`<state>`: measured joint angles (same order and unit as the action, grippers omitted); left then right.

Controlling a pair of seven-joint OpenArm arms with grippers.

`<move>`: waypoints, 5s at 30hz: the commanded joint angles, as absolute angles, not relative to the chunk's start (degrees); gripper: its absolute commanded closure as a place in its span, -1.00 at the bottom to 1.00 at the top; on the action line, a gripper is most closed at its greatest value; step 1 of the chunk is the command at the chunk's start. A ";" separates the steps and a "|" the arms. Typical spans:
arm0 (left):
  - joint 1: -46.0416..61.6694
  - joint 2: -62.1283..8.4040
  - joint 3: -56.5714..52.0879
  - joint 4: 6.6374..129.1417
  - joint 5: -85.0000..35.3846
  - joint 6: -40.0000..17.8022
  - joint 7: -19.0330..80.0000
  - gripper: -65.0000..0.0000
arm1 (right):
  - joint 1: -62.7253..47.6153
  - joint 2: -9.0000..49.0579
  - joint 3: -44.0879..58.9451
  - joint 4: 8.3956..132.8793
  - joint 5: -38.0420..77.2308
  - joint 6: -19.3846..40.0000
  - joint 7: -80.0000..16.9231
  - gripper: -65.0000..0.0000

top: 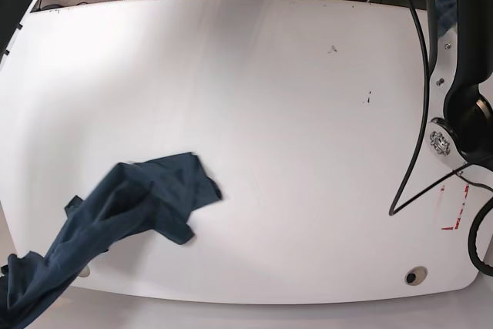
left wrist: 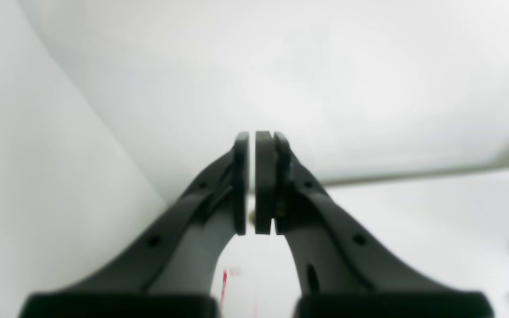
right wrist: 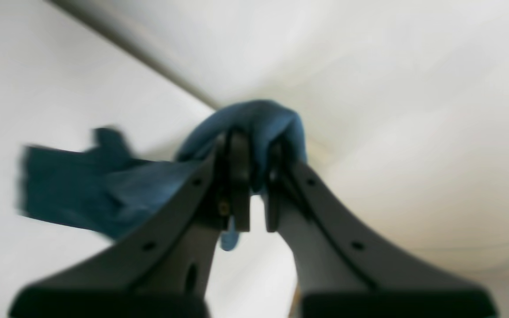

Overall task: Fold the T-shirt properly
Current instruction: 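Lift the shirt with the right gripper and drag it off the table, then swing the held shirt with the right gripper across the table, then lower the left gripper onto the shirt and grasp a corner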

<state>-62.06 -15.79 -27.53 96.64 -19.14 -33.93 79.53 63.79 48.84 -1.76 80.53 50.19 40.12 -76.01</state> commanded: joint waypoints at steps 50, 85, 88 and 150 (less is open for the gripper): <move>-20.18 -27.38 -51.38 107.38 -19.65 -40.00 78.11 1.00 | 55.96 16.84 -9.89 85.85 47.69 40.00 -73.01 0.92; -11.38 -22.20 -46.81 107.74 -19.82 -40.00 78.11 1.00 | 66.33 14.46 -16.22 85.93 43.21 40.00 -70.02 0.92; -11.03 -19.12 -44.88 107.74 -19.82 -40.00 78.02 1.00 | 62.11 17.89 -13.23 86.02 43.12 40.00 -69.76 0.92; -10.86 5.49 -8.40 75.65 -19.47 -25.19 52.35 -0.18 | 24.92 25.89 13.14 95.78 43.12 40.00 -69.76 0.92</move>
<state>-9.80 5.39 -8.40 75.68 -18.96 -25.56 53.15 23.40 24.93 12.75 94.59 42.19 40.05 -71.09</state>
